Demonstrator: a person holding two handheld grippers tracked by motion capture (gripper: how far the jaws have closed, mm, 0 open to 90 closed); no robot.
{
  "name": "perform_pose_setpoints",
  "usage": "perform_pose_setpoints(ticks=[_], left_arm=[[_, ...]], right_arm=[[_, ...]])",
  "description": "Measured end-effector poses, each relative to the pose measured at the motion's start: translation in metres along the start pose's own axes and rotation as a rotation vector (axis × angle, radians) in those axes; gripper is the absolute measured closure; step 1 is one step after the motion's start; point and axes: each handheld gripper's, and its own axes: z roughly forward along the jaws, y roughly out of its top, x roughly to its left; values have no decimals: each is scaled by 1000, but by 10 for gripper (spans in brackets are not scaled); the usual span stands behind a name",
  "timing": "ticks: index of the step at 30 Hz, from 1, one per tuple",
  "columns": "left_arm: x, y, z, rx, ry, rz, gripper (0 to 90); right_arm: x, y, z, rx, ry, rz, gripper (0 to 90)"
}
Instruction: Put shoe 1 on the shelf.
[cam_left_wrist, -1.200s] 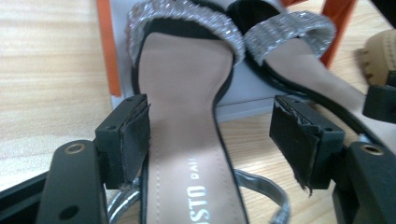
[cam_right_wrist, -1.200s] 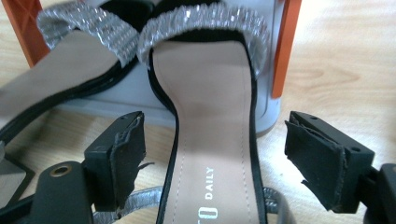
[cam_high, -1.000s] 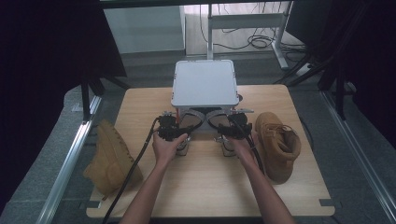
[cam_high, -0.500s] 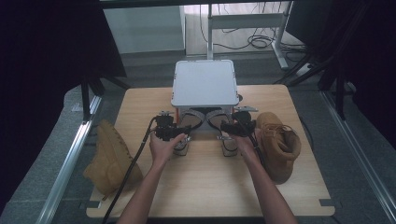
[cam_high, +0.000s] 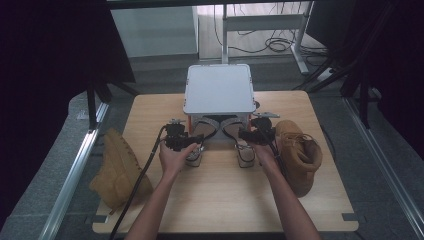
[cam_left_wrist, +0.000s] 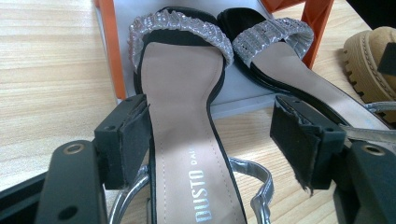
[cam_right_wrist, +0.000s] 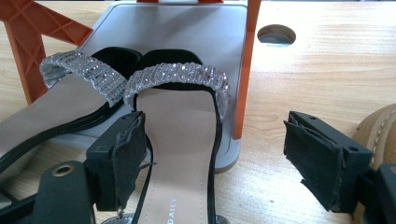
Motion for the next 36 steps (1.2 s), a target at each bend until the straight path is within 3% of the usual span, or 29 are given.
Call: perform_pose_setpoints(ticks=[4, 9, 19, 28, 36], left_arm=[[1, -1, 0, -4, 5, 1, 288], [0, -1, -1, -3, 5, 1, 288], [1, -4, -8, -18, -7, 13, 290], [3, -15, -25, -50, -34, 32, 293], [2, -34, -40, -79, -52, 53, 294]], right_arm=[[-1, 2, -4, -18, 11, 22, 214], [0, 9, -15, -38, 25, 12, 222], [0, 2, -18, -11, 74, 9, 278], [0, -12, -27, -13, 139, 10, 295], [3, -39, -39, -28, 189, 4, 293]])
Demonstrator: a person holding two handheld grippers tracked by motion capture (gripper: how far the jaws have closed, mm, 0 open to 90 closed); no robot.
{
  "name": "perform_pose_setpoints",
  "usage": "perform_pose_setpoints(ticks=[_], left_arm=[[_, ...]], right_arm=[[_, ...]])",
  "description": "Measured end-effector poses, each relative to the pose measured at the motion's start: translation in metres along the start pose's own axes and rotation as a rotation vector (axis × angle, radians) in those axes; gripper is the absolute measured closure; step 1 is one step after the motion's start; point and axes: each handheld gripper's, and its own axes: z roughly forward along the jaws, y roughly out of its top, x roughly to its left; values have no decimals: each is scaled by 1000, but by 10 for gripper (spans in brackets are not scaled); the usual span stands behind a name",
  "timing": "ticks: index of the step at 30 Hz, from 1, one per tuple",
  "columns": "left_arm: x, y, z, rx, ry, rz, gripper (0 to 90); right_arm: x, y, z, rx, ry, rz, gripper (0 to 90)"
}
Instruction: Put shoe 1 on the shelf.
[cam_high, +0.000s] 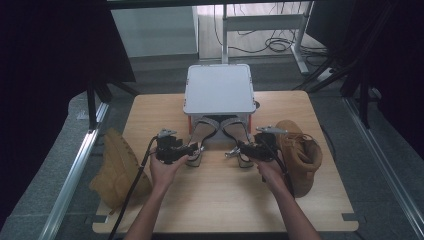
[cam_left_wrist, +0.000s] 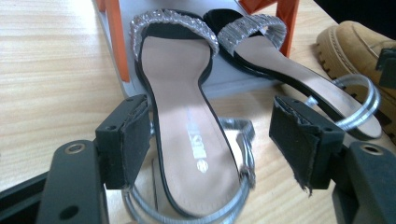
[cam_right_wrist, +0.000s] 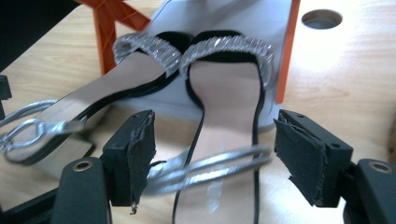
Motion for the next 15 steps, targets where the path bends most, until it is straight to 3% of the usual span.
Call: perform_pose_setpoints(ticks=[7, 15], left_arm=[[-7, -19, -10, 1, -1, 47, 295], [-10, -35, -19, -2, -10, 53, 294]], right_arm=[[2, -20, -8, -18, 25, 0, 294], [2, -46, -13, -41, 78, 12, 293]])
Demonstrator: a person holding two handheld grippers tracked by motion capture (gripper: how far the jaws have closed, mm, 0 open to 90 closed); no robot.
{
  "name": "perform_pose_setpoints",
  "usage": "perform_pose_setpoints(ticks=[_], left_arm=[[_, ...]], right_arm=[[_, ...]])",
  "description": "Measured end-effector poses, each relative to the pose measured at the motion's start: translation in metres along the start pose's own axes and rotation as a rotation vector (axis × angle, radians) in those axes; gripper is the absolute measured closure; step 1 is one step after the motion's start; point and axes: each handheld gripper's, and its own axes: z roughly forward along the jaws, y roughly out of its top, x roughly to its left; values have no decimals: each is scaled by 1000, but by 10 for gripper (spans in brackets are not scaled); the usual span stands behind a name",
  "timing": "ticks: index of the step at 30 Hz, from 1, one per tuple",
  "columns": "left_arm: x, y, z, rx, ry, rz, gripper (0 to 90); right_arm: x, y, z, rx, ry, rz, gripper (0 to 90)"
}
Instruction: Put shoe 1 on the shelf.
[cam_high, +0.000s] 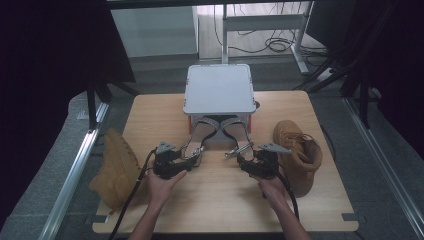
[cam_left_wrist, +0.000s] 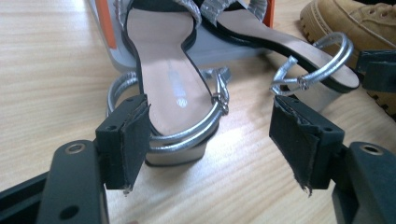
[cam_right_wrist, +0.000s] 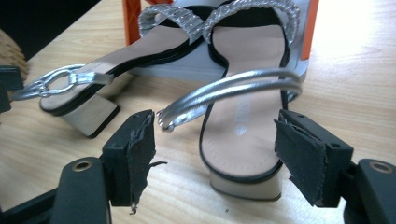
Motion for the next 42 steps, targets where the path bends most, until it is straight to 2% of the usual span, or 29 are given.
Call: perform_pose_setpoints(ticks=[8, 12, 15, 17, 21, 27, 32, 34, 38, 42], left_arm=[[-6, -19, 1, 39, 20, 22, 282], [-7, -24, 3, 39, 45, 28, 281], [-5, -26, 6, 48, 60, 23, 282], [-5, -28, 11, 62, 74, 18, 282], [-11, -35, 16, 82, 89, 50, 279], [-12, -39, 15, 87, 116, 49, 279], [-14, -45, 14, 94, 101, 49, 279], [-13, -44, 14, 81, 102, 47, 280], [-5, -33, 20, 45, 133, 27, 288], [2, -24, 30, 46, 134, 14, 292]], right_arm=[[-4, -12, -3, -36, 12, -8, 276], [-9, -16, -5, -54, 43, 21, 275], [-10, -18, -5, -48, 26, 5, 274], [-10, -19, -4, -36, -6, -6, 269], [-8, -22, 2, 5, -71, -36, 261], [-8, -25, 6, 20, -88, -36, 261], [-7, -26, 7, 20, -92, -36, 261], [-7, -26, 7, 19, -93, -37, 262], [-6, -26, 8, 22, -95, -34, 264], [-8, -26, 10, 25, -98, -31, 266]])
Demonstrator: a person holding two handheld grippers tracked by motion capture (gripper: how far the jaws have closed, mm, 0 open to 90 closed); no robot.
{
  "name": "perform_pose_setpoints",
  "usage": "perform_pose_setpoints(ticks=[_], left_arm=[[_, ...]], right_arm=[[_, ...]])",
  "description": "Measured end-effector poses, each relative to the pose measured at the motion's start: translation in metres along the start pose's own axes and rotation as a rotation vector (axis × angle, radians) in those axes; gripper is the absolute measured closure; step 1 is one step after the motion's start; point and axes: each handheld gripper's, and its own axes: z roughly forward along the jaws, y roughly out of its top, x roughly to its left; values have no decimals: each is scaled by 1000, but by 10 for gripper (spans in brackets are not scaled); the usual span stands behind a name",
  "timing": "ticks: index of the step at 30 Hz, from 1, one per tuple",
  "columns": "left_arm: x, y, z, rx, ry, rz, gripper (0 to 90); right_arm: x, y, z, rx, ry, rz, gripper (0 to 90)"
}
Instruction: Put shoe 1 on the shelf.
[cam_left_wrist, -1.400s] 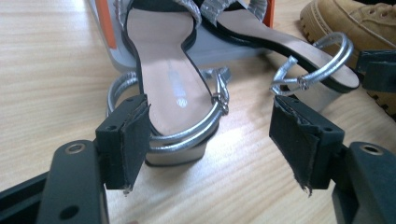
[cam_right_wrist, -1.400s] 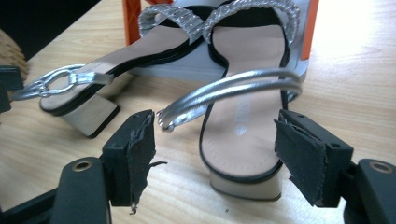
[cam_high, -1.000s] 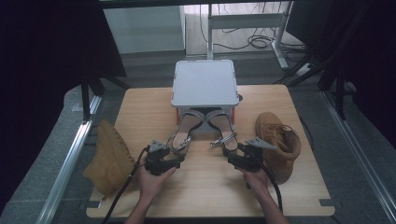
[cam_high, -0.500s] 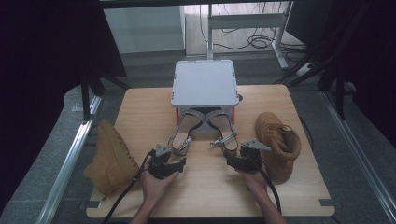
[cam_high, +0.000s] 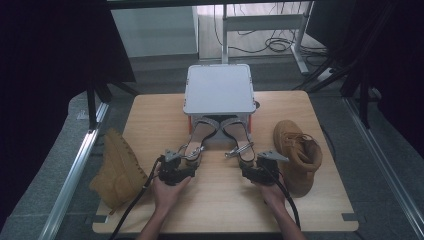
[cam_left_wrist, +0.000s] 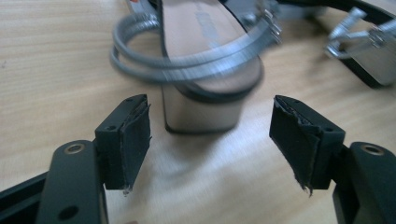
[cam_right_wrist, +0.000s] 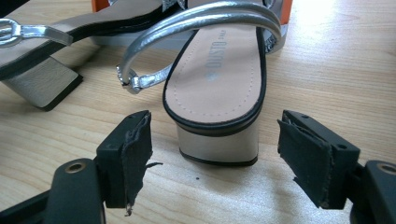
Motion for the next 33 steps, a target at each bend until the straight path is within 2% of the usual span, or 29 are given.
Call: perform_pose_setpoints(ticks=[8, 12, 20, 24, 33], left_arm=[[-4, 14, 15, 16, 9, 24, 304], [-5, 18, 23, 19, 23, 19, 348], [-8, 16, 27, -2, 54, 34, 381], [-12, 15, 27, -23, 76, 20, 386], [-14, 18, 32, -72, 99, -20, 392]], right_arm=[[0, 2, 5, 6, -2, 5, 271], [3, 3, 9, 10, -4, 1, 283], [7, 4, 16, 24, -44, 17, 377], [9, 3, 16, 27, -67, 4, 402], [10, 3, 16, 32, -72, -18, 410]])
